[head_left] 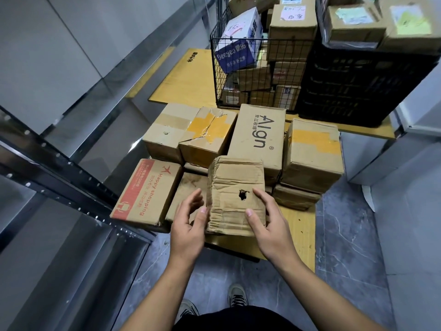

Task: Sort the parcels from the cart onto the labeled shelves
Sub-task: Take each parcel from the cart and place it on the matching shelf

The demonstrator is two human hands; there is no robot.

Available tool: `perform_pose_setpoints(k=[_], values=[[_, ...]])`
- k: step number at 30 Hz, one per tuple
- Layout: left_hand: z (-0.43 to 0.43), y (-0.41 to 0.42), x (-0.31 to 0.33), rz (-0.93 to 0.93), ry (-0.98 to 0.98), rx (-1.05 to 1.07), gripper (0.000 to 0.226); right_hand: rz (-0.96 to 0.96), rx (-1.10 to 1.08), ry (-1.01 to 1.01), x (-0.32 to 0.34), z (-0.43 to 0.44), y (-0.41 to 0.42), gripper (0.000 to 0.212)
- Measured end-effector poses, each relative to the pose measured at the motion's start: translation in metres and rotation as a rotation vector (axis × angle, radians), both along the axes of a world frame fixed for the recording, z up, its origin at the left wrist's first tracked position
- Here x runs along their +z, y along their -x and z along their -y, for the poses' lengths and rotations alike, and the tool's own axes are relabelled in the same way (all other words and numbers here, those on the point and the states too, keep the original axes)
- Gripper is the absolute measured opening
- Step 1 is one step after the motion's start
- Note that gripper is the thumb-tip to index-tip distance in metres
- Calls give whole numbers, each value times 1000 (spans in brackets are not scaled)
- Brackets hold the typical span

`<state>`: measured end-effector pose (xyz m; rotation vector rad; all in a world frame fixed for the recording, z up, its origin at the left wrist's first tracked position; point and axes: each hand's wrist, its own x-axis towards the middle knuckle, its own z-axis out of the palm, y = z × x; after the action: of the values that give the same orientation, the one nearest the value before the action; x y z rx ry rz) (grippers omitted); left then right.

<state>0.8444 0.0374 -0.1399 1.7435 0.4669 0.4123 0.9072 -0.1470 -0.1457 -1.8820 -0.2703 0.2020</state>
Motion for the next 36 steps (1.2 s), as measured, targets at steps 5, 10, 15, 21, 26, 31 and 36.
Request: perform_pose_setpoints(k=[5,10,15,21,26,31,36], values=[[-5,-3,8,-89,29,-47,53,48,33,-27,6,-4,-4,47],[0,-4,17,-6,240,-110,52,130,63,1,15,-11,-6,38],[0,-3,22,44,181,-86,56,4,62,98,21,-13,-3,34],[6,-1,26,25,147,-43,67,55,15,66,35,-14,2,53],[8,1,32,70,161,-48,63,53,86,108,49,-16,7,73],[10,-2,46,118,130,-79,54,64,134,121,54,-18,10,86],[8,-2,50,147,148,-119,42,-12,103,-124,44,-18,4,80]])
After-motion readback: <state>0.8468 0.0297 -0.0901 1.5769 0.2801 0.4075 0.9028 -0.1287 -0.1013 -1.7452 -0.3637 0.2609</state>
